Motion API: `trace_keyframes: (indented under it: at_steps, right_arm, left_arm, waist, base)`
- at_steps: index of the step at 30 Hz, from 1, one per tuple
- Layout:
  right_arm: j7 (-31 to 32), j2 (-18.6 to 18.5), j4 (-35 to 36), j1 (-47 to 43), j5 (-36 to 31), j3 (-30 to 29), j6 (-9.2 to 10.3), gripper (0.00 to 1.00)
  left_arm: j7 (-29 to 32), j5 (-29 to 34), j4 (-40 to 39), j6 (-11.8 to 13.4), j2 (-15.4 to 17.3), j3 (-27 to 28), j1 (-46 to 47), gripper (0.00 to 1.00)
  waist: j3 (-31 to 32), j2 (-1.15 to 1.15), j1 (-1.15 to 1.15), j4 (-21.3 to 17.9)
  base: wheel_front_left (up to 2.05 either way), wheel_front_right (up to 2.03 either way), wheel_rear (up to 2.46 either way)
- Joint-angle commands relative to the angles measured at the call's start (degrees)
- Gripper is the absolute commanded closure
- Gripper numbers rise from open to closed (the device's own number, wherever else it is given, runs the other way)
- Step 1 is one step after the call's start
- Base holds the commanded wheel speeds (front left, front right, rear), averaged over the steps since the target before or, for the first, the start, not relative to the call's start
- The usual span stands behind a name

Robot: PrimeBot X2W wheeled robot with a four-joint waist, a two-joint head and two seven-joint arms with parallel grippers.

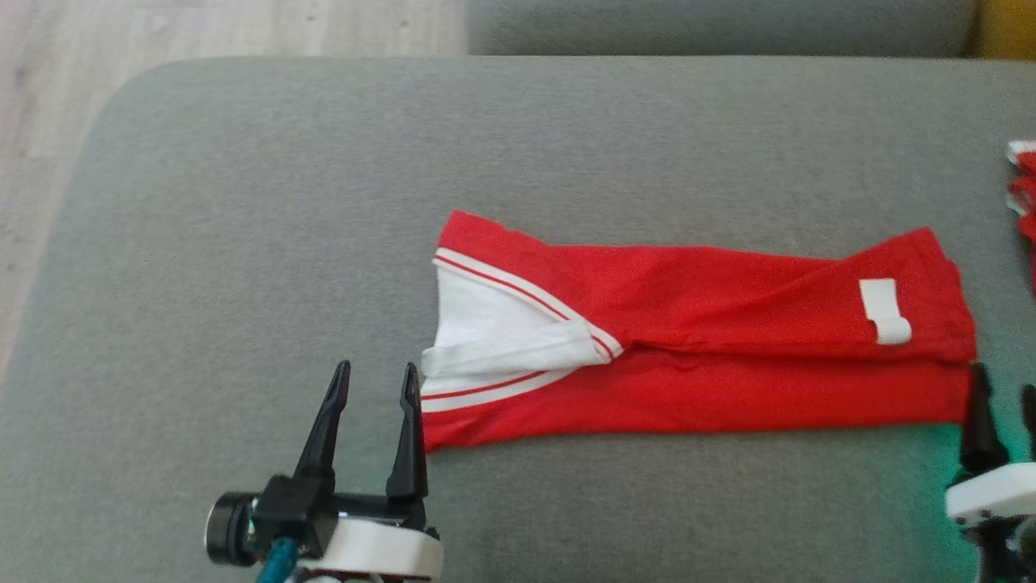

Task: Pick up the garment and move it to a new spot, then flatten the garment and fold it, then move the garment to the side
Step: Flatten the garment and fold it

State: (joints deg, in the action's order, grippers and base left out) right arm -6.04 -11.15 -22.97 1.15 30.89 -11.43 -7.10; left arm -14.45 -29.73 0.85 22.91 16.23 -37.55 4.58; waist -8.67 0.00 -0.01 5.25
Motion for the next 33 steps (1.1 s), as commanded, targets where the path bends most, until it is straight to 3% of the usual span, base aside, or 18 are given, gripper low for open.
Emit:
trace_keyframes:
  at_steps: [1,12,13,14,15,21,27,33]
  right_arm:
    - [0.24,-0.73,0.60,2.72,-0.72,-0.67,-0.39,0.00]
    - [7.40,-2.06,-12.32,9.34,-7.81,-8.55,-0.39,0.00]
    - [8.33,-1.82,-13.23,9.81,-8.27,-8.72,-0.39,0.24]
    - [9.33,-1.52,-13.83,10.22,-8.50,-8.53,-0.39,0.81]
    - [9.98,-1.20,-13.87,10.64,-8.38,-7.97,-0.39,1.00]
    - [9.22,-1.77,-12.12,11.58,-6.95,-7.82,-0.39,1.00]
    - [9.19,-6.96,-10.90,11.99,-6.28,-9.92,-0.39,1.00]
    - [13.41,-7.96,-1.24,13.68,-2.16,-8.21,-0.39,1.00]
  left_arm:
    - [-0.53,2.99,-2.37,-0.76,-1.01,4.44,1.17,0.00]
    - [-0.54,18.21,-2.76,-5.46,-6.40,9.57,-2.38,0.00]
    - [-0.54,18.74,-2.63,-5.90,-6.82,9.88,-2.63,0.00]
    - [-0.54,19.20,-2.44,-6.32,-7.21,10.21,-2.87,0.00]
    - [-0.54,19.54,-2.14,-6.74,-7.54,10.56,-3.12,0.00]
    - [-0.54,21.10,-1.07,-9.09,-9.13,12.68,-3.88,0.00]
    - [-0.54,22.49,-1.03,-11.01,-10.21,14.35,-3.58,0.00]
    - [-0.54,23.41,-0.70,-12.52,-10.85,15.81,-3.60,0.00]
  waist:
    - [0.55,0.00,0.01,2.12]
    - [-0.01,0.00,0.01,6.80]
    - [0.02,0.00,0.01,6.94]
    - [0.07,0.00,0.01,7.05]
    - [0.13,0.00,0.01,7.06]
    - [0.73,0.00,0.01,5.54]
    - [1.02,0.00,0.01,3.60]
    - [1.19,0.00,0.01,2.06]
  base:
    - [0.00,0.00,0.00]
    - [0.00,0.00,0.00]
    - [0.00,0.00,0.00]
    - [0.00,0.00,0.00]
    - [0.00,0.00,0.00]
    - [0.00,0.00,0.00]
    - [0.00,0.00,0.00]
    - [0.00,0.00,0.00]
